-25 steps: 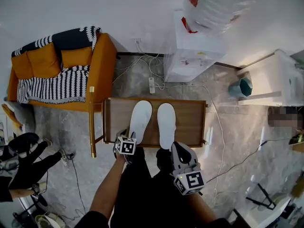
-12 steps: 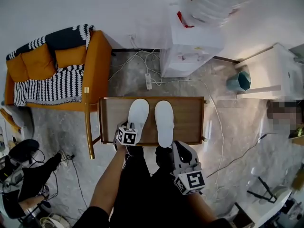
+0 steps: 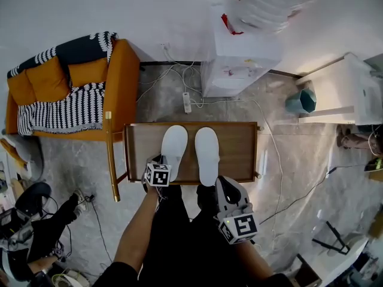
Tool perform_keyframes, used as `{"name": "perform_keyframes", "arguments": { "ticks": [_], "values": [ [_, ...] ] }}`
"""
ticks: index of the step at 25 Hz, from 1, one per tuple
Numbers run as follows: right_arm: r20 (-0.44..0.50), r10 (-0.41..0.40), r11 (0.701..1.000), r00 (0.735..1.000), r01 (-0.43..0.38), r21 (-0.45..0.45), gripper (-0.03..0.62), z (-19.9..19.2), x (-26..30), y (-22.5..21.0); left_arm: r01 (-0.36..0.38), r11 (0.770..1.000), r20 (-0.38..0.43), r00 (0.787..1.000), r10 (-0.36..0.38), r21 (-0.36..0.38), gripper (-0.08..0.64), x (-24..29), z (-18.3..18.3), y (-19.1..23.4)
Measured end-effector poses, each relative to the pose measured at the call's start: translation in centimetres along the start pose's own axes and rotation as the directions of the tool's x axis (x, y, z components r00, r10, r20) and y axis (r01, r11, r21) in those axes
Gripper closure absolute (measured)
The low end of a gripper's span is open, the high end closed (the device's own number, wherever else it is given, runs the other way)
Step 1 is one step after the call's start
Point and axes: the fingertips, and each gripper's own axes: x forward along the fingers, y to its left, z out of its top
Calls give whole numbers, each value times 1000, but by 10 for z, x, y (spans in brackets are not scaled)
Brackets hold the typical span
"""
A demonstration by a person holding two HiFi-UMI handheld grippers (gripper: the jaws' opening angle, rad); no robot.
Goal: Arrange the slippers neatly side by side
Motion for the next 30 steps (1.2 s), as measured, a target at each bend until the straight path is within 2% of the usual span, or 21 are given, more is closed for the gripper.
{"name": "perform_keyframes", "arguments": {
  "ticks": [13, 18, 22, 30],
  "values": [
    [2, 25, 1000, 1000, -25, -8, 580, 1, 10, 12, 18, 999, 62, 998, -21, 50, 541, -32, 11, -7],
    [1, 34, 999, 999, -34, -7, 580, -1, 11, 14, 18, 999, 59, 998, -21, 50, 541, -44, 6, -6],
    [1, 38, 999, 999, -38, -9, 580, -1, 11, 16, 25, 999, 66, 997, -26, 20, 541, -51, 1, -7],
    [9, 35, 999, 999, -35, -12, 580, 0, 10, 11, 119, 987, 101, 989, -108, -110, 541, -63, 8, -29]
  ]
}}
